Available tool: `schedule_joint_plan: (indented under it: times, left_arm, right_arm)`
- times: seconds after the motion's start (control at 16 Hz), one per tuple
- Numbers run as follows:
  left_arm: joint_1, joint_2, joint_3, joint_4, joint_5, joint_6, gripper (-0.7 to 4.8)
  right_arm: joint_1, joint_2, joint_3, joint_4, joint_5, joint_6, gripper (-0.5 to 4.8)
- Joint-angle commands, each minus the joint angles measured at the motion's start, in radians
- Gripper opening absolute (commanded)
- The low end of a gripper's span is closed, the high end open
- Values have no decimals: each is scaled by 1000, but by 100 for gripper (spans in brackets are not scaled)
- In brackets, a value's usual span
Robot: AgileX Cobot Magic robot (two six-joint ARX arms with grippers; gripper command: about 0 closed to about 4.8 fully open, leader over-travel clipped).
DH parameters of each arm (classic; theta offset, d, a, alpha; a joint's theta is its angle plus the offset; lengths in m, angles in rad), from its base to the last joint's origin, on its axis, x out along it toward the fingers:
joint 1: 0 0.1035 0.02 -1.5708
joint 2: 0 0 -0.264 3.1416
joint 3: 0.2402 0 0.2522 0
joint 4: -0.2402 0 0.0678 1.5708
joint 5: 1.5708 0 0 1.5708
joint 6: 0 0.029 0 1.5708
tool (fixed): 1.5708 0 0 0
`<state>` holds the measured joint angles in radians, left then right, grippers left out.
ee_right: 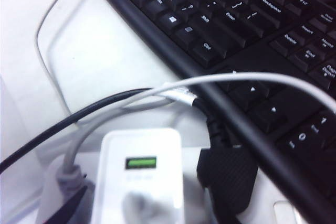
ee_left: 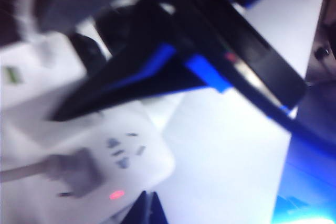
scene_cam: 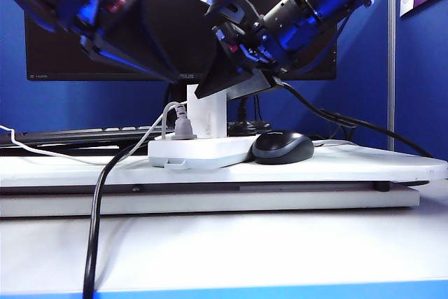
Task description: Unplug the white charger from the socket, then place it next to the socket.
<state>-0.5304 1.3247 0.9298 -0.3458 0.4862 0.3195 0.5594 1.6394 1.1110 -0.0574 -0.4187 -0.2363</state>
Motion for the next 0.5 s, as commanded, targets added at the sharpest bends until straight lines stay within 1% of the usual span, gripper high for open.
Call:
schedule_joint_plan:
  times: [0.06, 0.19, 0.25, 0.37, 0.44, 0.5]
  left_arm:
    - [-13, 31, 3, 19, 5, 3, -5]
    - [-13, 54, 3, 36, 5, 3, -5]
    - [-13, 66, 3, 48, 5, 2, -5]
    - [-14, 99, 3, 82, 4, -2, -5]
    - [-14, 112, 3, 102, -2, -14, -5]
    - [-14, 119, 3, 119, -11, -27, -5]
  right_arm:
    - [2, 6, 3, 33, -2, -3, 283]
    - [2, 6, 3, 33, -2, -3, 280]
    - [2, 6, 3, 33, -2, -3, 261]
    - [2, 6, 3, 34, -2, -4, 134]
    - [2, 6, 3, 34, -2, -4, 94]
    - [2, 6, 3, 34, -2, -4, 69]
